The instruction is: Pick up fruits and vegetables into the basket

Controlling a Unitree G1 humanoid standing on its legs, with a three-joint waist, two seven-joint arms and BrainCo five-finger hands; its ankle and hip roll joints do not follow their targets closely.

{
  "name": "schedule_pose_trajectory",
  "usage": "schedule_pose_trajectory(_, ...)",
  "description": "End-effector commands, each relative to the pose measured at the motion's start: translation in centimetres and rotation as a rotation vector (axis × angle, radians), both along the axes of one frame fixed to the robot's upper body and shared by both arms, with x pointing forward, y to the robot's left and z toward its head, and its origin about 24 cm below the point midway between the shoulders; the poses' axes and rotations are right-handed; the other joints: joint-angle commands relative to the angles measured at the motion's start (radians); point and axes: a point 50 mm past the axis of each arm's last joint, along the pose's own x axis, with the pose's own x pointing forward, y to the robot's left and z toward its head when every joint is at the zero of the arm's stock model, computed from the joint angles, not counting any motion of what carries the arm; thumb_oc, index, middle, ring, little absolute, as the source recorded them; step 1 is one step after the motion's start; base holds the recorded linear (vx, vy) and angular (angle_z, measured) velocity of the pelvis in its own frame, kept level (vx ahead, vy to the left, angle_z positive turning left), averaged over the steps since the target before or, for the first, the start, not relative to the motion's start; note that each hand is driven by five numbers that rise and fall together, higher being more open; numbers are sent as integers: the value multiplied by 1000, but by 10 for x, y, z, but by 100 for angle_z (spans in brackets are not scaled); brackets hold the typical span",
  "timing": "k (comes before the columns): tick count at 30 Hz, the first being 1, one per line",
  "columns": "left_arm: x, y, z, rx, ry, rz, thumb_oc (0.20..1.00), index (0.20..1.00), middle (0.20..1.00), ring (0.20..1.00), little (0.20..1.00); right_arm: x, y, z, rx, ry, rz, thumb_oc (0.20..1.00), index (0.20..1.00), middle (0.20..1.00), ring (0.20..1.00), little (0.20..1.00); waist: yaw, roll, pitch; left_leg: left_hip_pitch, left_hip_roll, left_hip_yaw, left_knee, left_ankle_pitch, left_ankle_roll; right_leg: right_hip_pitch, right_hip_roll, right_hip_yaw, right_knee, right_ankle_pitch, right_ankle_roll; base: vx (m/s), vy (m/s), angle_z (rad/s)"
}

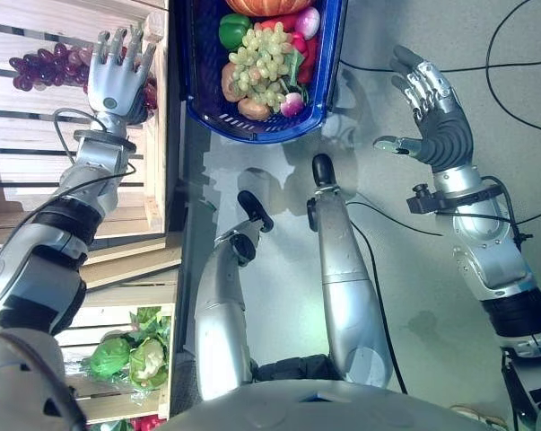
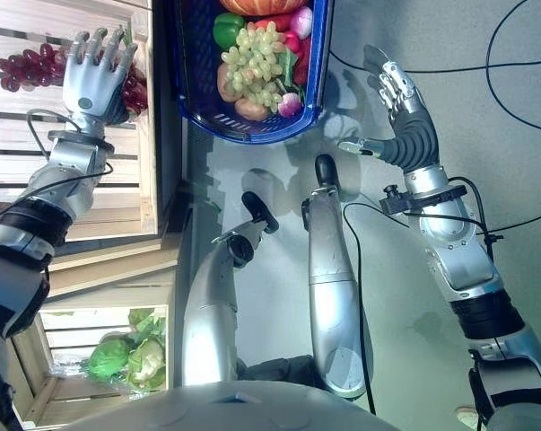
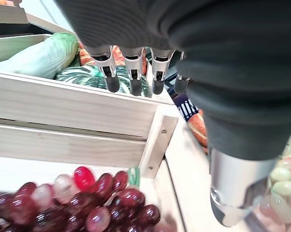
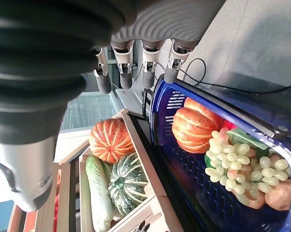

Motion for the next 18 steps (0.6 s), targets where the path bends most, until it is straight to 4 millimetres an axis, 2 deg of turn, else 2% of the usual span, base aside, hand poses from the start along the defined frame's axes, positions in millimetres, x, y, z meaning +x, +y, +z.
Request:
schedule_pose_trajectory(1, -4, 32, 1, 1, 9, 168, 1000, 1000, 1000, 1000, 1000, -7, 6, 9, 49, -60, 47, 1000, 1000, 1000, 1000, 1000, -52, -3, -15, -57, -33, 3, 52, -64, 26, -22, 56, -6, 6, -16, 70, 0, 0, 0)
schedule_pose_trajectory(8, -1, 39, -7, -39, 86, 285, 1000, 1000, 1000, 1000, 1000, -4, 3, 11, 76, -61, 34, 1000, 1000, 1000, 1000, 1000, -57, -4, -15, -94, -26, 8, 63, -62, 22, -63, 60, 3, 19, -14, 71, 0, 0, 0)
schedule_pose_trajectory(13, -3, 54, -19, -93, 153, 431, 1000, 1000, 1000, 1000, 1000, -1, -4, 14, 129, -49, 28, 1000, 1000, 1000, 1000, 1000, -57, -5, -15, -119, -21, 9, 69, -59, 18, -87, 59, 5, 22, -11, 73, -3, 6, -2)
schedule_pose_trajectory(18, -8, 64, -26, -134, 142, 498, 1000, 1000, 1000, 1000, 1000, -1, -8, 16, 134, -59, 4, 1000, 1000, 1000, 1000, 1000, -58, -6, -15, -133, -18, 10, 71, -57, 13, -101, 58, 6, 22, -10, 72, -5, 8, -3)
